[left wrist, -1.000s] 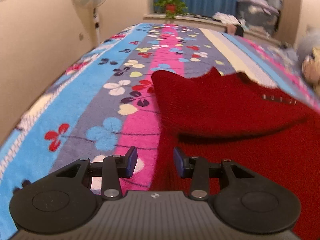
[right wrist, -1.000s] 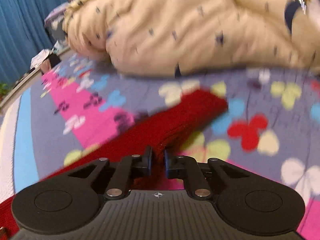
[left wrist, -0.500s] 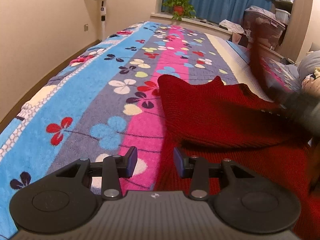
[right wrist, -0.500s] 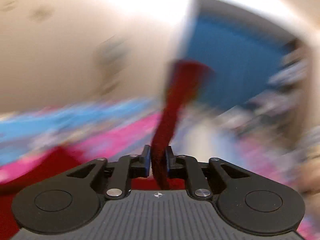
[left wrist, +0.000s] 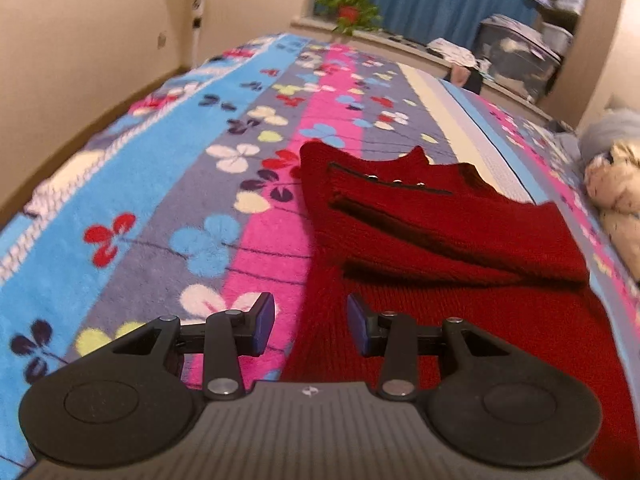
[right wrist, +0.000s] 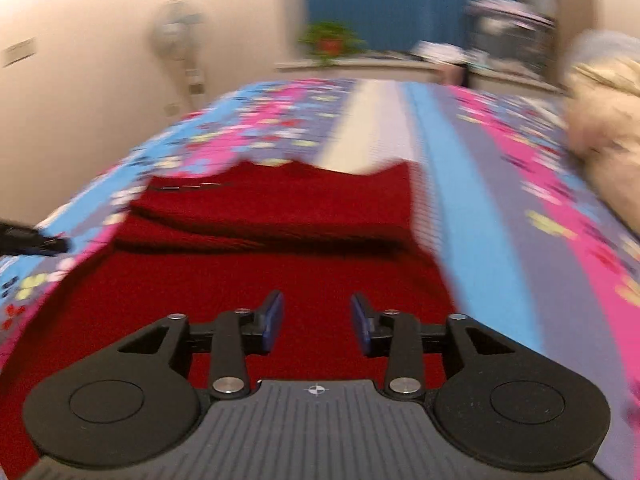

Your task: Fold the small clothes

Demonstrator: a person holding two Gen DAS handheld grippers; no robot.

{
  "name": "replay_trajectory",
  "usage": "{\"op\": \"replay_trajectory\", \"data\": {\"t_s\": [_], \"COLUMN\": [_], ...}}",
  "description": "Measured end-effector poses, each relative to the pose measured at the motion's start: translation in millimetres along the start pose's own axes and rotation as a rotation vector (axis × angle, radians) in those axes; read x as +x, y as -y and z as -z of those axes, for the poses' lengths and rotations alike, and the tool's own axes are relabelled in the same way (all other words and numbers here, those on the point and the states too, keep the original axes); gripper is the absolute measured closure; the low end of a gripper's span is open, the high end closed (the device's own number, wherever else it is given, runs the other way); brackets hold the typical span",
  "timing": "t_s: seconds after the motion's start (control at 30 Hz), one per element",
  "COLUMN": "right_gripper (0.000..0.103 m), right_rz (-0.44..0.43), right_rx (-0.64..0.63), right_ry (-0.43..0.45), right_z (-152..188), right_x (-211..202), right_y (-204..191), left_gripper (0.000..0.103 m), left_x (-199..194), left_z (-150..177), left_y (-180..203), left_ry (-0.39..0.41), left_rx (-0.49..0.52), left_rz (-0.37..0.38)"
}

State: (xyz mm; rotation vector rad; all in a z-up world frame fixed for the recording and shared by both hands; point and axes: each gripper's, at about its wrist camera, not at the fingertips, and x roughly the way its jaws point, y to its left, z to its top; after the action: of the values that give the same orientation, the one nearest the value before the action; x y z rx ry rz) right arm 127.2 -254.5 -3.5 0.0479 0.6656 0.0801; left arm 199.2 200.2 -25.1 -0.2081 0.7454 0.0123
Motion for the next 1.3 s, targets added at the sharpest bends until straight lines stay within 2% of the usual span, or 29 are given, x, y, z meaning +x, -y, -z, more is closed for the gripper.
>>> {"op": "replay_trajectory", "data": {"t_s": [0.07,0.17,0.2,0.23,0.27,0.4,0.5,0.6,0.67,0.8,0.93,1.1,1.3], "right_gripper": [0.053,0.052,0.053,0.053,0.053,0.052,0.052,0.051,0.047,0.047,0.047,0.047,0.047], "right_rz": [0.053,0.148,0.194,0.190,0.135,0.057,0.031,0.018,0.020,0.029,0.045,0.085,0.099], "right_rx": [0.053,0.139,0.190,0.248,0.306,0.366,0.347,0.313,0.293,0.261,0.199,0.190,0.201], "right_ry": [-0.011,-0.042,-0.104,-0.115,-0.100,-0.137,-0.157,-0.160,-0.160,-0.184,-0.190,-0.214,-0.238], "right_z": [16,50,57,59,60,68,78,81,82,94,101,108,113], "right_x": [-5,-8,-6,-7,-13,-19,-24,-32,-38,-41,-46,-48,-44], "right_y": [25,51,58,64,73,88,92,92,88,85,81,88,96], "left_gripper": [0.058,0.058,0.058,0.058,0.057,0.057,0.057,0.056,0.056,0.056,0.056,0.056,0.056], "left_x": [-8,-25,-31,-37,-43,-72,-105,-128,-138,-150,-152,-142,-131], "left_z": [6,18,23,27,31,44,66,92,111,132,137,143,151], "left_y": [1,6,7,8,5,-15,-24,-33,-34,-30,-28,-24,-14], "left_ry": [0.027,0.065,0.073,0.077,0.069,-0.007,-0.024,-0.041,-0.062,-0.081,-0.095,-0.143,-0.173], "left_rx": [0.023,0.080,0.101,0.109,0.099,0.014,0.027,-0.033,-0.059,-0.050,-0.051,-0.055,-0.006], "left_rz": [-0.002,-0.019,-0.029,-0.029,-0.018,0.005,0.000,-0.010,-0.007,-0.031,-0.031,-0.050,-0.080]}}
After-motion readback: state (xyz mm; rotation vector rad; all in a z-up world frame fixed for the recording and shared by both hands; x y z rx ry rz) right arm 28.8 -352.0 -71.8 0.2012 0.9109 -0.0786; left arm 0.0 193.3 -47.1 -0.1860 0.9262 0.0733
